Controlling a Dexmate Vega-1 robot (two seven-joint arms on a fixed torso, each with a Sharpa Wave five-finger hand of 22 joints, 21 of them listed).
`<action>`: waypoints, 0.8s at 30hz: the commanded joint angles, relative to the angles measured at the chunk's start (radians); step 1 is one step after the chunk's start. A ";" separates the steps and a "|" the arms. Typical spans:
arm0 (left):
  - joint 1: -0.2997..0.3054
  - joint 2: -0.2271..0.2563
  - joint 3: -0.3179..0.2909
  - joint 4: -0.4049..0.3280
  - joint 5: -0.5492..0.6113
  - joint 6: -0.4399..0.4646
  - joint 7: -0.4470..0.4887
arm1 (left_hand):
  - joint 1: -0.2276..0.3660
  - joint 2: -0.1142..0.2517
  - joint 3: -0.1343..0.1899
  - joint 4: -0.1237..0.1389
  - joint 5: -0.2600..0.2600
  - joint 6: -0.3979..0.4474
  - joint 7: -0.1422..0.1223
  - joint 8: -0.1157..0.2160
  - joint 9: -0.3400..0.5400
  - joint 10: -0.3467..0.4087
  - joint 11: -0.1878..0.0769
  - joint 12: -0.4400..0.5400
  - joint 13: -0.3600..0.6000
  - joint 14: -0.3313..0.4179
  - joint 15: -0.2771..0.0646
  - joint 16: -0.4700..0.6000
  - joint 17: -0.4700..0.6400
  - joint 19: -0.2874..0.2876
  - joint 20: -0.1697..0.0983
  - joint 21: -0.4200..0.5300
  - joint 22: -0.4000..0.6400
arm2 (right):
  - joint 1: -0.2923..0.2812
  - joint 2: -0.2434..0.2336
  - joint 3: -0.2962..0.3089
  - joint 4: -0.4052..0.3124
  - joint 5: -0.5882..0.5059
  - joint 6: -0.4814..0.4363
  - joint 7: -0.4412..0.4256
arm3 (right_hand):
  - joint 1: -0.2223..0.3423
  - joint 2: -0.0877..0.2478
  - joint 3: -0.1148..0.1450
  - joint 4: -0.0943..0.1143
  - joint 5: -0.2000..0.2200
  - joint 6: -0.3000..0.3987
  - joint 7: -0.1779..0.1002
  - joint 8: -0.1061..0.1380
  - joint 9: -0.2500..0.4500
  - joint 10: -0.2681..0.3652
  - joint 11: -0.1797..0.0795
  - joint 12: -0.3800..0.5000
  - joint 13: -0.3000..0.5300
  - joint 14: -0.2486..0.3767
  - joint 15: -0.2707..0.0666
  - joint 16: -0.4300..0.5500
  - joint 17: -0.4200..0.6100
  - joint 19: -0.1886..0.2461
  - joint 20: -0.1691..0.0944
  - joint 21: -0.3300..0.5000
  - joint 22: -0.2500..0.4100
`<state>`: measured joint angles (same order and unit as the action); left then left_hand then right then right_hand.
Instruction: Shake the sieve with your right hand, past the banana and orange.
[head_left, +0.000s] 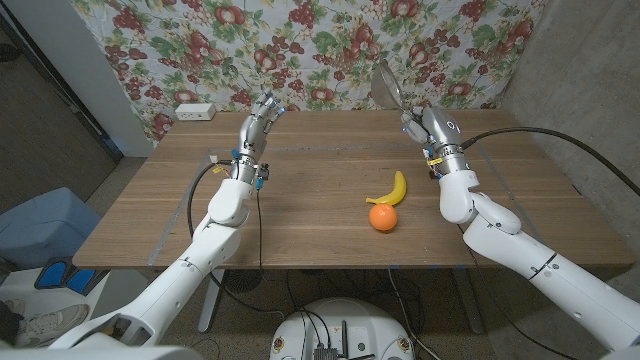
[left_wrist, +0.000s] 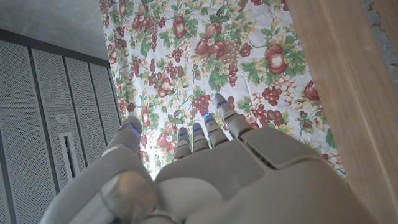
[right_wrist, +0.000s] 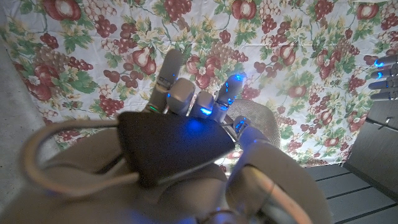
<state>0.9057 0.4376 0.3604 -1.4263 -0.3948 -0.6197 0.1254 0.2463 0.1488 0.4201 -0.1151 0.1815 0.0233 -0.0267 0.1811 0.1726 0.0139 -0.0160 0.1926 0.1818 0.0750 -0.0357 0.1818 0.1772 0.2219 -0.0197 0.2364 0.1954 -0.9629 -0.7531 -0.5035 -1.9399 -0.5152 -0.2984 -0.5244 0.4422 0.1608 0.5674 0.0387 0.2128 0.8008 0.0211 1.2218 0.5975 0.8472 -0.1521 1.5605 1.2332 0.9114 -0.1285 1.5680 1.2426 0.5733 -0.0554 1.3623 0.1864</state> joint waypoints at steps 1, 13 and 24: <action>-0.009 -0.003 0.005 0.011 -0.001 0.003 -0.003 | -0.006 -0.001 0.006 -0.002 -0.001 -0.002 0.001 -0.001 0.000 -0.002 -0.002 0.003 0.002 -0.006 -0.029 0.003 0.001 0.006 0.001 -0.001 0.000 | 0.037 -0.040 -0.060 0.022 -0.126 -0.007 0.034 | -0.009 0.002 0.007 -0.001 0.001 -0.008 0.007 0.010 0.003 0.016 -0.019 0.002 0.004 0.003 -0.080 0.003 0.003 -0.005 -0.065 0.008 0.002; -0.010 -0.002 0.007 0.005 0.002 0.006 0.000 | -0.009 -0.002 0.009 -0.003 -0.001 -0.002 0.001 -0.001 0.000 -0.003 -0.002 0.003 0.002 -0.007 -0.029 0.002 0.001 0.006 0.001 -0.001 0.000 | 0.071 -0.080 -0.130 0.039 -0.347 -0.060 0.076 | -0.014 -0.001 0.007 0.000 0.001 -0.012 0.007 0.011 -0.008 0.006 -0.019 0.000 0.003 -0.003 -0.079 0.003 0.003 -0.012 -0.068 0.007 0.002; 0.000 0.000 0.006 -0.011 0.008 0.008 0.008 | -0.011 -0.002 0.012 -0.005 -0.002 -0.001 0.002 -0.001 0.000 -0.003 -0.001 0.003 0.002 -0.007 -0.028 0.002 0.001 0.006 0.001 -0.001 0.000 | 0.069 -0.102 -0.133 0.029 -0.388 -0.043 0.136 | -0.019 -0.005 0.006 -0.001 0.003 -0.013 0.003 0.015 -0.019 0.002 -0.012 0.000 0.003 -0.016 -0.079 0.002 0.003 -0.022 -0.068 0.003 0.000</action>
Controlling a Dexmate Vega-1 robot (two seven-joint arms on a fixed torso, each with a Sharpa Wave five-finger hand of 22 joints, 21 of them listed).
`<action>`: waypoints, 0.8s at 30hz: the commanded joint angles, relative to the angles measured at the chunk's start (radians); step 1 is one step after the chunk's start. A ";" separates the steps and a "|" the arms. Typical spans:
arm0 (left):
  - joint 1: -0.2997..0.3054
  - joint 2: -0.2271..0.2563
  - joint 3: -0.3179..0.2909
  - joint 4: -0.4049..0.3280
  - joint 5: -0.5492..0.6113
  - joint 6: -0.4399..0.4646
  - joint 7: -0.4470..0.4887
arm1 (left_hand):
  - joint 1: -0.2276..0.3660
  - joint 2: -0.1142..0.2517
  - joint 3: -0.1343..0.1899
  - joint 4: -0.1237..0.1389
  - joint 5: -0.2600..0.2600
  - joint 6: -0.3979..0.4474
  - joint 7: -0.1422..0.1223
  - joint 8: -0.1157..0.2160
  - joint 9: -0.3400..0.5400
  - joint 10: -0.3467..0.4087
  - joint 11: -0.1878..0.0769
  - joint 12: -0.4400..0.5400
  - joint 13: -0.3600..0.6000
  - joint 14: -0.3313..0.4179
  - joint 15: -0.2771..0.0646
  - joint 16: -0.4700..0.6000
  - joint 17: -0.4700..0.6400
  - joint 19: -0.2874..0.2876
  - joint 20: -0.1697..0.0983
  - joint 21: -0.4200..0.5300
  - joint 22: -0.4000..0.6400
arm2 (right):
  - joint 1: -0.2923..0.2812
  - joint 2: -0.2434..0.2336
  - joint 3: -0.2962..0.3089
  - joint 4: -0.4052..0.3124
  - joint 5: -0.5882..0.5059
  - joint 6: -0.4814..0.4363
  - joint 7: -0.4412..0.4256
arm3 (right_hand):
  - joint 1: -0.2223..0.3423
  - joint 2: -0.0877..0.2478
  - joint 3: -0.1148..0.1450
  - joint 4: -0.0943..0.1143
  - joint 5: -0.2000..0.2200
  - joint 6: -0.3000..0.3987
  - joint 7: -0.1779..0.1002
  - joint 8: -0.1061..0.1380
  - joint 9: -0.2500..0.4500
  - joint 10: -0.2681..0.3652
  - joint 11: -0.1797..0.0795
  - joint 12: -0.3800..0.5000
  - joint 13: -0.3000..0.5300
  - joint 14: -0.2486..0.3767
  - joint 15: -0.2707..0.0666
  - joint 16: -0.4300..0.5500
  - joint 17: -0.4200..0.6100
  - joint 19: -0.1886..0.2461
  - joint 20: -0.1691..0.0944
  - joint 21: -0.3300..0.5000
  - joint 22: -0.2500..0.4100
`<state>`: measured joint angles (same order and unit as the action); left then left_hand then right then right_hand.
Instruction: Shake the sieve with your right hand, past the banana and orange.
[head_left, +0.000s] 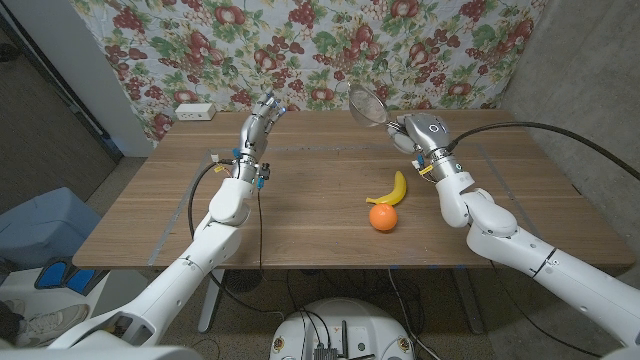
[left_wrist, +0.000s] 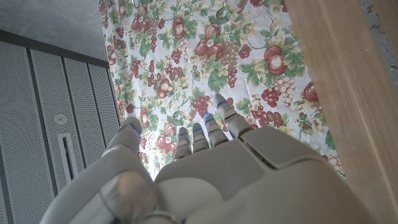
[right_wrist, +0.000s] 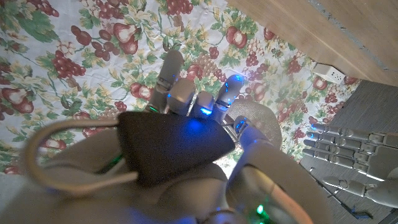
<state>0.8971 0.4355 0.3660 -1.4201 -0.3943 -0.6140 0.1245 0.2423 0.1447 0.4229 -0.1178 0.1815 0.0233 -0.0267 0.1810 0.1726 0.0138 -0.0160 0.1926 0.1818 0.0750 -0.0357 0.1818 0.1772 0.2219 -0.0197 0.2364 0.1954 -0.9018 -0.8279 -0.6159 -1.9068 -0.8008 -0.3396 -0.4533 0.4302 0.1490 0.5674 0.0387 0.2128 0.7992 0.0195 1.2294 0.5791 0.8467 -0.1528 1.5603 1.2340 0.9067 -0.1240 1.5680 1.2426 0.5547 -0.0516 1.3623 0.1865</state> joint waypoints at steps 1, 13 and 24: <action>0.009 0.003 0.001 -0.018 0.007 0.002 0.008 | -0.007 0.002 0.009 -0.002 -0.001 -0.001 0.002 0.000 0.000 -0.003 0.000 0.003 0.002 -0.007 -0.028 0.002 0.001 0.006 0.001 -0.001 0.000 | 0.007 -0.028 -0.020 -0.006 -0.103 -0.001 0.068 | -0.008 0.007 0.006 -0.001 0.003 -0.010 0.007 0.007 -0.003 0.003 -0.013 0.001 0.002 -0.012 -0.083 0.003 0.003 -0.004 -0.072 0.003 0.000; 0.022 0.005 0.000 -0.036 0.014 0.005 0.016 | -0.010 0.001 0.012 -0.004 -0.002 -0.001 0.002 0.000 0.000 -0.003 -0.004 0.003 0.002 -0.006 -0.029 0.003 0.001 0.006 0.001 -0.001 0.000 | -0.022 -0.019 0.003 -0.025 -0.107 -0.013 0.069 | -0.011 0.007 0.006 -0.002 0.005 -0.015 0.008 0.011 -0.010 0.000 -0.009 0.001 0.002 -0.018 -0.084 0.003 0.003 -0.005 -0.072 0.001 0.000; 0.027 0.005 -0.004 -0.039 0.015 -0.001 0.018 | -0.013 0.001 0.014 -0.005 -0.002 -0.001 0.001 -0.001 0.000 -0.002 -0.004 0.003 0.002 -0.006 -0.029 0.003 0.001 0.006 0.001 -0.001 0.000 | -0.059 0.020 0.072 -0.050 0.024 -0.015 0.043 | -0.012 0.009 0.007 -0.002 0.005 -0.017 0.007 0.017 -0.010 0.004 -0.014 0.002 0.002 -0.015 -0.085 0.005 0.002 -0.002 -0.071 0.001 -0.001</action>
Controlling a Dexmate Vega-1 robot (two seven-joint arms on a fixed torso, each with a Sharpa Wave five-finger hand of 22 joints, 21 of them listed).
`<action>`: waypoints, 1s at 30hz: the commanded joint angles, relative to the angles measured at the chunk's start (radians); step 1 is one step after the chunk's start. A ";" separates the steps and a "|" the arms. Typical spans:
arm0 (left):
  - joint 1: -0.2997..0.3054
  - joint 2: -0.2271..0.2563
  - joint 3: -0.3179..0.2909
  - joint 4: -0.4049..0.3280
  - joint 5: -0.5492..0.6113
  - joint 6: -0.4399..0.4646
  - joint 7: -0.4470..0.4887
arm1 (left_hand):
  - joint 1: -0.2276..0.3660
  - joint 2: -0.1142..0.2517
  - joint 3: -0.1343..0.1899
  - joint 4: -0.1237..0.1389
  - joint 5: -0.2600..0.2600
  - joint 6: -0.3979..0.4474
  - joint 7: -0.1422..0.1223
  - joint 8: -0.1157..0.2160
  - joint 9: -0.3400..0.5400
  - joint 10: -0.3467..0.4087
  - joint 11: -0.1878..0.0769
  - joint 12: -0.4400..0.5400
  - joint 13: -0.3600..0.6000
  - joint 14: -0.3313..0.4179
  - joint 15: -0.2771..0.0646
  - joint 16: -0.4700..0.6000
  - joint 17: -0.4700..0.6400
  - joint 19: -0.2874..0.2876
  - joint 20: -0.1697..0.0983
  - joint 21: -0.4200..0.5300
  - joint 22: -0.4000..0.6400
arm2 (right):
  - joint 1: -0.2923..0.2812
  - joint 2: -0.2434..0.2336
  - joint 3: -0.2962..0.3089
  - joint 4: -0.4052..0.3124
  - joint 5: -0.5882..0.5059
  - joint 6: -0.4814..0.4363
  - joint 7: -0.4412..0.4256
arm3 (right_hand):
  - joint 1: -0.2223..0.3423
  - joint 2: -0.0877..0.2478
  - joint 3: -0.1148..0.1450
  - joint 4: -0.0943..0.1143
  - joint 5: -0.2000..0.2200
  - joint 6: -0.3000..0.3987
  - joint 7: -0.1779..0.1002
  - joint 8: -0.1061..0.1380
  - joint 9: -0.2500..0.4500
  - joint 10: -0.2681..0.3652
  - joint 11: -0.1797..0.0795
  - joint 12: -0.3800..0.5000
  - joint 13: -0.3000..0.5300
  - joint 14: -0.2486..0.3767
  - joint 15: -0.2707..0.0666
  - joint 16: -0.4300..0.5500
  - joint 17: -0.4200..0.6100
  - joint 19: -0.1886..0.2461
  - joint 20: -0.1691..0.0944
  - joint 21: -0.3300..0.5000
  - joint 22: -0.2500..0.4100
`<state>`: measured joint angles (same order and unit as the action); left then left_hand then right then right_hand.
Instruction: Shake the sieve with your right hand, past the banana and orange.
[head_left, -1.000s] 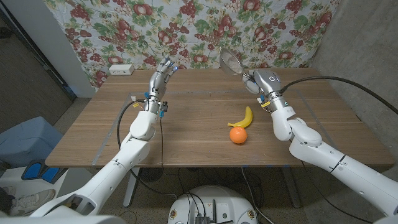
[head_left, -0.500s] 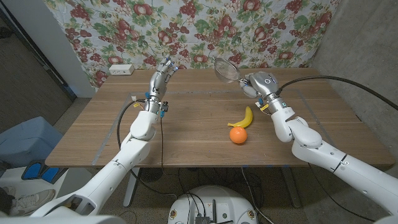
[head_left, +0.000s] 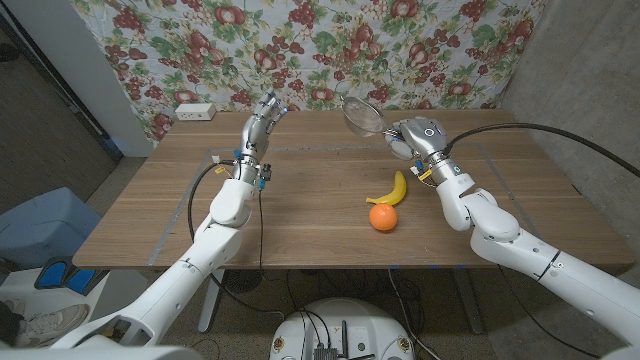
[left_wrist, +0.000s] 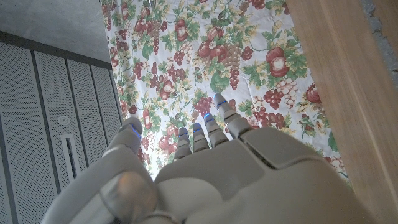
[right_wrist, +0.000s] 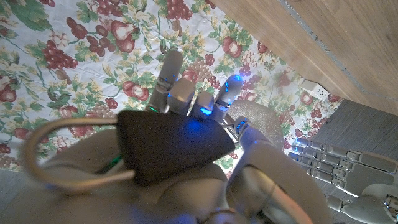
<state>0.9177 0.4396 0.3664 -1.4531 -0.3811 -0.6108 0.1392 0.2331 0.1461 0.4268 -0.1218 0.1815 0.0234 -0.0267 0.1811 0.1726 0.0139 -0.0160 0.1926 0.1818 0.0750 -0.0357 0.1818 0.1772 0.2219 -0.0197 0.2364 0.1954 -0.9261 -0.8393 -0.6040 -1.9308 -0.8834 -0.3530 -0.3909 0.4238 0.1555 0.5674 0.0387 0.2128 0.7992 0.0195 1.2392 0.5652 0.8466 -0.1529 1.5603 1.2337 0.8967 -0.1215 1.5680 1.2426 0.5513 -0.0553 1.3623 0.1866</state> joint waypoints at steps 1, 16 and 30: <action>0.007 0.001 -0.004 -0.006 0.000 -0.004 0.003 | -0.004 -0.001 0.011 -0.001 -0.002 -0.001 0.001 -0.001 0.000 -0.002 -0.003 0.004 0.002 -0.006 -0.029 0.003 0.001 0.006 0.001 -0.002 0.000 | -0.039 0.036 0.070 -0.029 0.129 0.003 -0.024 | -0.006 0.003 0.007 -0.002 0.005 -0.017 0.007 0.006 0.002 0.004 -0.014 0.002 0.002 -0.004 -0.087 0.005 0.002 0.003 -0.066 0.002 -0.001; 0.005 0.001 -0.008 0.007 -0.012 -0.014 -0.009 | -0.008 -0.001 0.015 -0.003 -0.002 -0.001 0.001 -0.001 0.000 -0.002 -0.002 0.004 0.002 -0.007 -0.029 0.002 0.001 0.006 0.001 -0.002 0.000 | -0.103 0.145 0.188 -0.064 0.404 0.033 -0.132 | -0.005 0.011 0.010 -0.004 0.004 -0.018 0.009 0.025 0.007 0.019 -0.017 0.004 0.002 0.013 -0.088 0.007 0.002 0.021 -0.060 0.008 0.000; -0.003 0.000 -0.011 0.023 -0.022 -0.021 -0.020 | -0.011 -0.001 0.019 -0.005 -0.002 -0.002 0.002 -0.001 0.000 -0.003 -0.003 0.003 0.002 -0.007 -0.029 0.002 0.001 0.007 0.001 -0.002 0.000 | -0.084 0.126 0.163 -0.062 0.413 0.024 -0.138 | -0.006 0.011 0.012 -0.006 0.001 -0.019 0.009 0.033 0.006 0.018 -0.018 0.003 0.003 0.019 -0.087 0.005 0.002 0.020 -0.062 0.010 0.001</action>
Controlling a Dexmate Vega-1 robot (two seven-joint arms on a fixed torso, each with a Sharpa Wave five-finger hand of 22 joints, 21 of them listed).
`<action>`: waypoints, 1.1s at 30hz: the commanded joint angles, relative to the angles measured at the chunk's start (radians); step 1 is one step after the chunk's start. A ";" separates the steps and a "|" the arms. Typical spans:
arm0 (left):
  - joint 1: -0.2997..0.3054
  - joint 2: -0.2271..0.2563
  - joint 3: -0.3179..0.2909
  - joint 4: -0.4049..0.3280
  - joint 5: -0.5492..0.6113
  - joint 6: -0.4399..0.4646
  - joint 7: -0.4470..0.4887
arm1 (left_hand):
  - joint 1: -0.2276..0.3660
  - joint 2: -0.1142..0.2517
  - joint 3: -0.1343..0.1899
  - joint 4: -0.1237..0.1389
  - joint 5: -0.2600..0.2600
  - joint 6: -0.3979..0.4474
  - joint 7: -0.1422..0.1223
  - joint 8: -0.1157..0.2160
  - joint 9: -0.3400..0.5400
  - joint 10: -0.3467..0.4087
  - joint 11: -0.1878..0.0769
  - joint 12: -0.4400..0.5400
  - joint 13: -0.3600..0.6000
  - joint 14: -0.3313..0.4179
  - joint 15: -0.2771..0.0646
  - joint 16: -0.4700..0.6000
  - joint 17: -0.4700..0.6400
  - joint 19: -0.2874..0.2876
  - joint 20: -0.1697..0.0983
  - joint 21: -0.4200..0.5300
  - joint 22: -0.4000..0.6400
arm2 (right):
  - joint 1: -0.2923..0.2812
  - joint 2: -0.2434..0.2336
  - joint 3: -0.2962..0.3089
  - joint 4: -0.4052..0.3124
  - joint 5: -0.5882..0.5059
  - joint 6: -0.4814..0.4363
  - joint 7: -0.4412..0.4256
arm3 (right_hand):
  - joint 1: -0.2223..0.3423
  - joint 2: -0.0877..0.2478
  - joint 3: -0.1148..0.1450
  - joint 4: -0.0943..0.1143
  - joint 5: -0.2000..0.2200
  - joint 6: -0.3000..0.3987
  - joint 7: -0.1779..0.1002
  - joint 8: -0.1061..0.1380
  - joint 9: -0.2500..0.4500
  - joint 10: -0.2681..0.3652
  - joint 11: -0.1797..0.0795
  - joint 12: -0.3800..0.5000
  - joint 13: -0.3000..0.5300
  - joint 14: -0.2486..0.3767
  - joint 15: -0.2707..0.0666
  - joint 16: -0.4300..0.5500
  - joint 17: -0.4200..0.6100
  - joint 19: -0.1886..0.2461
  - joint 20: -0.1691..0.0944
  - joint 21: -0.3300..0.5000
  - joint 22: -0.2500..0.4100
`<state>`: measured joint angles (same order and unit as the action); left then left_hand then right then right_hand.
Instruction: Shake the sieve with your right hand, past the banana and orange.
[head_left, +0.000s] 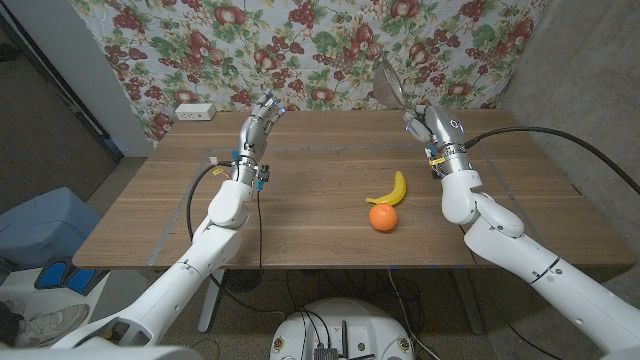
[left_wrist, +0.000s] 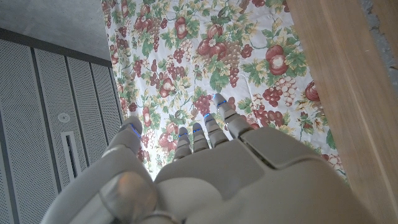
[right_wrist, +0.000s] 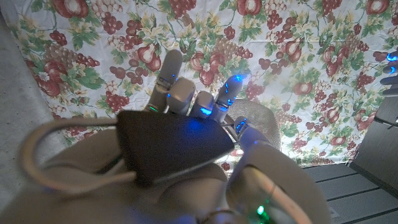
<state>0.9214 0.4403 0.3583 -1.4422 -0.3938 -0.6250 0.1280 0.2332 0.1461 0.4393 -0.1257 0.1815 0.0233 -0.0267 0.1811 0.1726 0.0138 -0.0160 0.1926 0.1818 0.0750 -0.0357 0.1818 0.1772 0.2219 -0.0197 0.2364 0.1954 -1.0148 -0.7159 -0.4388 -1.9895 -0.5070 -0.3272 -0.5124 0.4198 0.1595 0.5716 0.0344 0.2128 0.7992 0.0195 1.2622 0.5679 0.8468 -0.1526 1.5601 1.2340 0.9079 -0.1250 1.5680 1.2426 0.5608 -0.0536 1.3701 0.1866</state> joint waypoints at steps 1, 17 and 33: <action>-0.006 -0.001 -0.003 0.013 -0.010 -0.007 -0.009 | -0.011 -0.001 0.007 -0.001 -0.002 -0.001 0.002 -0.001 0.000 -0.003 -0.002 0.003 0.002 -0.007 -0.029 0.002 0.001 0.007 0.001 -0.002 0.000 | 0.007 0.002 -0.004 -0.002 0.036 -0.002 -0.016 | -0.002 0.007 0.008 -0.001 0.001 -0.020 0.010 0.011 0.004 0.018 -0.019 0.003 0.003 0.008 -0.083 0.005 0.002 0.011 -0.063 0.003 0.001; -0.004 0.001 -0.005 0.015 -0.014 -0.006 -0.010 | -0.014 -0.001 0.012 -0.003 -0.002 -0.002 0.001 -0.001 0.000 -0.002 -0.002 0.004 0.002 -0.007 -0.029 0.002 0.001 0.006 -0.001 -0.002 0.000 | 0.050 -0.052 -0.077 0.014 -0.076 -0.014 0.015 | -0.004 0.005 0.010 -0.002 0.000 -0.021 0.007 0.014 -0.005 0.013 -0.019 0.003 0.003 0.004 -0.083 0.004 0.003 0.006 -0.067 0.003 0.001; -0.012 0.001 -0.003 0.025 -0.020 -0.003 -0.018 | -0.018 -0.002 0.016 -0.005 -0.002 -0.002 0.001 -0.001 0.000 -0.003 -0.001 0.003 0.002 -0.007 -0.029 0.002 0.001 0.006 0.001 -0.002 0.000 | 0.107 -0.082 -0.178 0.058 -0.267 -0.034 0.072 | -0.008 0.001 0.010 -0.002 0.001 -0.025 0.008 0.017 -0.018 0.005 -0.019 0.002 0.002 -0.004 -0.083 0.003 0.003 -0.002 -0.070 0.002 0.001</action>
<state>0.9124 0.4407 0.3546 -1.4217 -0.4099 -0.6317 0.1128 0.2239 0.1449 0.4517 -0.1300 0.1815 0.0233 -0.0267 0.1811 0.1726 0.0139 -0.0160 0.1926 0.1818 0.0750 -0.0357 0.1818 0.1772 0.2219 -0.0197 0.2364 0.1954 -0.9437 -0.7780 -0.5526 -1.9612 -0.6496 -0.3488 -0.4699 0.4199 0.1594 0.5715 0.0345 0.2128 0.7867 0.0178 1.2760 0.5534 0.8520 -0.1579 1.5597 1.2335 0.9077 -0.1249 1.5680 1.2426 0.5607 -0.0535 1.3701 0.1867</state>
